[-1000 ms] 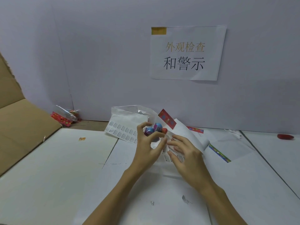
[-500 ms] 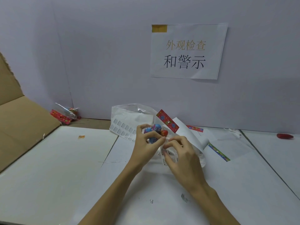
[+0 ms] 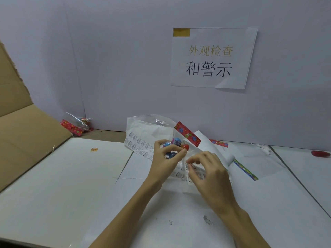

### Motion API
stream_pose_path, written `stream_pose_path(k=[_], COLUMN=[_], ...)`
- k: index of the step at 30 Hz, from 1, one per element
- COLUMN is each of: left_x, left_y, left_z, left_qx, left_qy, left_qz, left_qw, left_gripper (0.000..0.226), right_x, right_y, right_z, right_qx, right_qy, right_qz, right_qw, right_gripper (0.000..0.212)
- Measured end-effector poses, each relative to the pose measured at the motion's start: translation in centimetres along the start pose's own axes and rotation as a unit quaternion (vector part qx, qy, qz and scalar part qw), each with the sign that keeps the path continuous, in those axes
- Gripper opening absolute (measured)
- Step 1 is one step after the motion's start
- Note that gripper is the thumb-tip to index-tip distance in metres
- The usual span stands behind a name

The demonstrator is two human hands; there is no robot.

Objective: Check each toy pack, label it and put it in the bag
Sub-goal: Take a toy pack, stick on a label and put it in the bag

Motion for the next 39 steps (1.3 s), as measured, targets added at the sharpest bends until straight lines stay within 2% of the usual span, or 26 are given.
stream_pose_path(k=[6, 9, 11, 14, 15, 17, 19, 20, 22, 24, 28, 31, 36, 39], left_x=[0.0, 0.2, 0.1, -0.3, -0.6, -0.9, -1.0, -1.0, -1.3, -1.5, -1.5, -1.4, -1.1, -1.1], left_y=[-0.1, -0.1, -0.2, -0.5, -0.6, -0.8, -1.0, -1.1, -1.2, -1.0, -0.7, -0.3, 0.4, 0.7], left_z=[0.1, 0.1, 0.2, 1.1, 1.5, 2.5, 3.3, 3.6, 3.4, 2.9, 2.0, 1.3, 0.0, -0.4], left_qx=[-0.018, -0.019, -0.024, -0.062, -0.078, -0.099, -0.098, -0.084, -0.032, 0.009, 0.055, 0.054, 0.074, 0.1], left_qy=[-0.008, -0.01, 0.007, 0.057, 0.068, 0.096, 0.159, 0.203, 0.268, 0.284, 0.27, 0.228, 0.195, 0.186], left_qz=[0.009, 0.011, 0.005, -0.022, -0.043, -0.065, -0.04, -0.019, 0.01, 0.021, 0.028, 0.03, 0.037, 0.033], left_qw=[1.0, 1.0, 1.0, 0.996, 0.994, 0.988, 0.982, 0.975, 0.963, 0.958, 0.961, 0.972, 0.977, 0.977], left_gripper=[0.013, 0.018, 0.02, 0.022, 0.034, 0.075, 0.103, 0.103, 0.071, 0.045, 0.054, 0.056, 0.054, 0.048], right_x=[0.7, 0.7, 0.2, -1.7, -2.5, -3.7, -4.5, -4.7, -4.7, -4.7, -4.3, -3.8, -2.3, -2.0], right_y=[-0.2, -0.3, -0.3, -0.1, 0.0, 0.4, 0.4, 0.4, 0.4, 0.4, 0.2, 0.0, -0.3, -0.2], right_z=[-0.1, -0.1, 0.0, 0.2, 0.2, 0.3, 0.3, 0.3, 0.1, 0.0, 0.1, 0.2, -0.5, -0.5], right_qx=[0.014, -0.001, -0.035, -0.111, -0.127, -0.148, -0.176, -0.188, -0.205, -0.203, -0.176, -0.155, -0.085, -0.074], right_qy=[-0.036, -0.075, -0.149, -0.314, -0.352, -0.415, -0.478, -0.508, -0.553, -0.569, -0.553, -0.53, -0.474, -0.402], right_qz=[0.051, 0.035, -0.026, -0.184, -0.232, -0.312, -0.349, -0.359, -0.376, -0.387, -0.379, -0.362, -0.321, -0.298], right_qw=[0.998, 0.997, 0.988, 0.925, 0.898, 0.842, 0.787, 0.76, 0.715, 0.697, 0.721, 0.751, 0.815, 0.862], right_gripper=[0.011, 0.017, 0.013, 0.015, 0.024, 0.041, 0.037, 0.032, 0.028, 0.029, 0.03, 0.032, 0.03, 0.024])
Point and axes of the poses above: each hand's wrist, its own y-axis away from the middle knuckle, its own z-axis out of the back of the hand, x = y × z, the point moved 5 cm from there along -y, towards the middle knuckle, and after that the axes turned 12 degrees about z, right-handed, at the moved point
